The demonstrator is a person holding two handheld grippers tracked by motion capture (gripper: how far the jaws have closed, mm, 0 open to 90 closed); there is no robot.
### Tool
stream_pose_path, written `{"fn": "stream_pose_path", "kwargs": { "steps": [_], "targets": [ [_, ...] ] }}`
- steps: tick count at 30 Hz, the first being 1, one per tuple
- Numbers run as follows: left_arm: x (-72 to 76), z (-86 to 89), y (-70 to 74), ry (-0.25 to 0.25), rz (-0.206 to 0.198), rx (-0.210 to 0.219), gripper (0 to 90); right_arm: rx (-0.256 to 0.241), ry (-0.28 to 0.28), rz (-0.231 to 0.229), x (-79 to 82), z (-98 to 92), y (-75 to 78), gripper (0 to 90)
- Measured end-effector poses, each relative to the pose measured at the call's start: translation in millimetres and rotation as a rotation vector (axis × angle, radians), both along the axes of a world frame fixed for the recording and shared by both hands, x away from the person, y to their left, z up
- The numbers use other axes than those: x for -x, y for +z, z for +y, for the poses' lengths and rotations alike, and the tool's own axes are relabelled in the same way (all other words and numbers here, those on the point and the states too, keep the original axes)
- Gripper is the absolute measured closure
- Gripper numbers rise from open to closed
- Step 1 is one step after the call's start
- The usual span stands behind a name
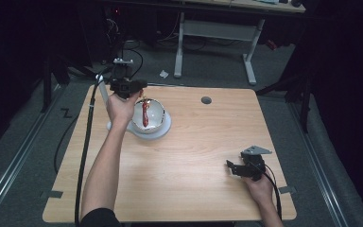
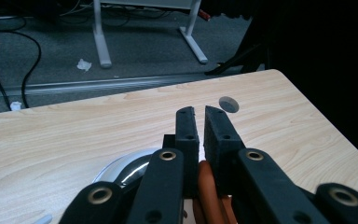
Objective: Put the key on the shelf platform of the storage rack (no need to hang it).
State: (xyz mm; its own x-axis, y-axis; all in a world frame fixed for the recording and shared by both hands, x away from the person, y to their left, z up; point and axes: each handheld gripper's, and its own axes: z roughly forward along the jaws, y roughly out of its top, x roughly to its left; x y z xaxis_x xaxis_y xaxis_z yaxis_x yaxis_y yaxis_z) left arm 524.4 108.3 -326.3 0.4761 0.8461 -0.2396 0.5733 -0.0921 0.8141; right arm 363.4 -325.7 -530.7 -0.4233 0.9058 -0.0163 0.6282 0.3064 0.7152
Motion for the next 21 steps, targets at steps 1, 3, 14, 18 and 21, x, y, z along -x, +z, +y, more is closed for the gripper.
{"fn": "stream_pose_path", "kwargs": {
  "steps": [1, 3, 14, 18, 21],
  "targets": [
    [-0.6, -1.8, -1.0, 0.0, 0.0, -0.002, 84.5, 0.0, 0.0, 0.0, 0.0, 0.0, 0.0, 24.9],
    [-1.1, -2.7, -2.1, -0.001, 0.001, -0.008, 84.5, 0.0, 0.0, 0.0, 0.0, 0.0, 0.0, 24.9],
    [-7.6, -17.8, -22.2, -0.012, 0.007, -0.06, 84.4, 0.0, 0.0, 0.0, 0.0, 0.0, 0.0, 24.9],
    [-9.4, -19.2, -33.6, -0.007, 0.028, -0.072, 84.4, 0.0, 0.001, 0.0, 0.1, 0.0, 0.0, 24.9],
    [-9.0, -20.0, -41.1, -0.012, 0.042, -0.072, 84.3, 0.0, 0.001, 0.0, 0.1, 0.0, 0.0, 24.9]
  ]
}}
